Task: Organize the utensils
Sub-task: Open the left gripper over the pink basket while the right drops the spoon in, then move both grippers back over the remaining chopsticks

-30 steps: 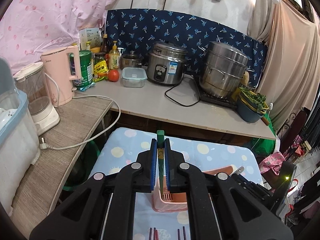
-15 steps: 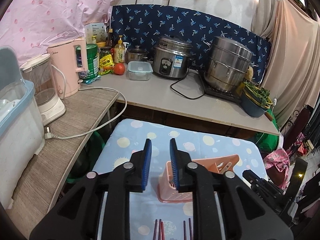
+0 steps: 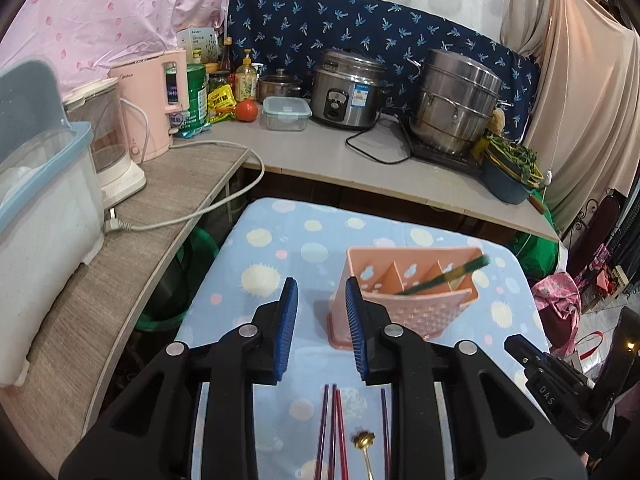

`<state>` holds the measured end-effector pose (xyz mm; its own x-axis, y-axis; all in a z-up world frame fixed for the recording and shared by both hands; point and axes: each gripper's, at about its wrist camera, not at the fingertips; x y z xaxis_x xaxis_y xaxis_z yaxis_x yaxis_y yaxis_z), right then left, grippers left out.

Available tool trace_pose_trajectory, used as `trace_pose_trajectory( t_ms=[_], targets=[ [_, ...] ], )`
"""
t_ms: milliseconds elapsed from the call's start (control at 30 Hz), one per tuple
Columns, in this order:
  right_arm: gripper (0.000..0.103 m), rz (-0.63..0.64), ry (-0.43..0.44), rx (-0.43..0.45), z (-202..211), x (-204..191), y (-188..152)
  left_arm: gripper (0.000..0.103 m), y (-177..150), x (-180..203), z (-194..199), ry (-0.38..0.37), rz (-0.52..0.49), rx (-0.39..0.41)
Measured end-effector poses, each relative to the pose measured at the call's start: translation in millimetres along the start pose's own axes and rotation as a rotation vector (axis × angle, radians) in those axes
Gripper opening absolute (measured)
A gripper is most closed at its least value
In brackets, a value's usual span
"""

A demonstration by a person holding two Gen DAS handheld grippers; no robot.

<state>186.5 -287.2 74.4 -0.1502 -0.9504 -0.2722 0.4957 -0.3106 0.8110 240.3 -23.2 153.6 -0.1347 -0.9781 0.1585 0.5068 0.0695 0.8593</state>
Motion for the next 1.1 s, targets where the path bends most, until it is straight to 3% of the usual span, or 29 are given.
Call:
trace_pose_trajectory(
  t_ms=[667, 900, 1100],
  targets=[
    [0.01, 0.009, -0.006, -0.114, 52.3, 5.1, -87.7, 0.024, -104.1, -17.6, 26.7, 0.014, -0.052, -0.168],
    [0.017, 0.019, -0.011, -0.159, 60.9, 6.3, -115.7, 0.024, -140.2, -23.2, 27.0, 0.024, -0.056, -0.232],
    [0.023, 0.032, -0.022, -0.181, 66.2, 6.0, -134.9, 0.034, -161.5, -25.7, 31.1, 0.035, -0.07, -0.257]
  ],
)
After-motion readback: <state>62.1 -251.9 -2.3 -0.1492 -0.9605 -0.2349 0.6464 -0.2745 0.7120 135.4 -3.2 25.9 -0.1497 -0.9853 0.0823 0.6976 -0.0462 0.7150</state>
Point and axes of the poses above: each gripper's, at about its wrist camera, not at the fingertips, and z roughly against the way its jaws point, x to its right, y to its top, and after that the axes turned 12 degrees about x, right-handed
